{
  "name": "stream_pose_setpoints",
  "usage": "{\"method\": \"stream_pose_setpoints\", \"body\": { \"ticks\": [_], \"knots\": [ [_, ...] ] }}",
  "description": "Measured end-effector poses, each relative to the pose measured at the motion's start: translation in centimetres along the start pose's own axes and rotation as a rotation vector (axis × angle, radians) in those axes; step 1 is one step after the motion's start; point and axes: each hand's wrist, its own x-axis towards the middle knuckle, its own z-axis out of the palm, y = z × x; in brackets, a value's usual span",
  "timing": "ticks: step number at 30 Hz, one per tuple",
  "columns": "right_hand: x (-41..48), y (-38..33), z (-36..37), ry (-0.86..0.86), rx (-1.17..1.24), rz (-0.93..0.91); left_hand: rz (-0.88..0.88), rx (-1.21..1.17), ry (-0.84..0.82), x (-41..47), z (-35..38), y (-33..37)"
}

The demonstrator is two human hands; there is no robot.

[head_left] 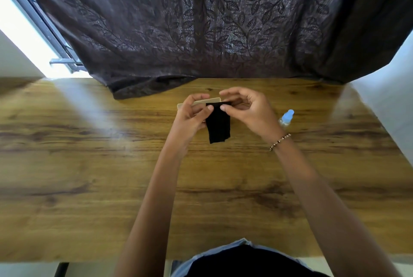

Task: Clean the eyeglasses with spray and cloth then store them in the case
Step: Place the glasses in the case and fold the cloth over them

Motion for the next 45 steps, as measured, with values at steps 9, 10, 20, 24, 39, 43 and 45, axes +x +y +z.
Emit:
{"method": "stream_pose_setpoints", "body": {
  "ticks": [9, 10, 20, 24, 39, 43, 45],
  "knots": [
    [-0.1, 0.4, 0.7, 0.019, -0.031, -0.001, 0.007, 0.045, 0.047, -0.1, 0.2, 0.3],
    [-0.1, 0.4, 0.7, 0.024, -0.023, -0.004, -0.001, 0.043, 0.050, -0.1, 0.2, 0.3],
    [-0.1, 0.9, 1.2, -0.022, 0.109, 0.069, -0.042, 0.021, 0.099, -0.2, 0.0, 0.1],
    [0.0, 1.0, 1.0, -0.020, 0.154, 0.044, -0.004, 0.009, 0.049, -0.4, -0.4, 0.0],
    [-0.2, 0.9, 0.7, -0.033, 0.177, 0.078, -0.003, 0.042, 0.006, -0.7, -0.4, 0.5],
    [-0.1, 0.8, 0.5, -0.069, 0.249, 0.066, -0.027, 0.017, 0.008, -0.5, -0.5, 0.8],
    [-0.2, 0.7, 0.5, -0.063, 0.305, 0.081, 0.004, 0.021, -0.003, -0.4, -0.6, 0.8]
  ]
}}
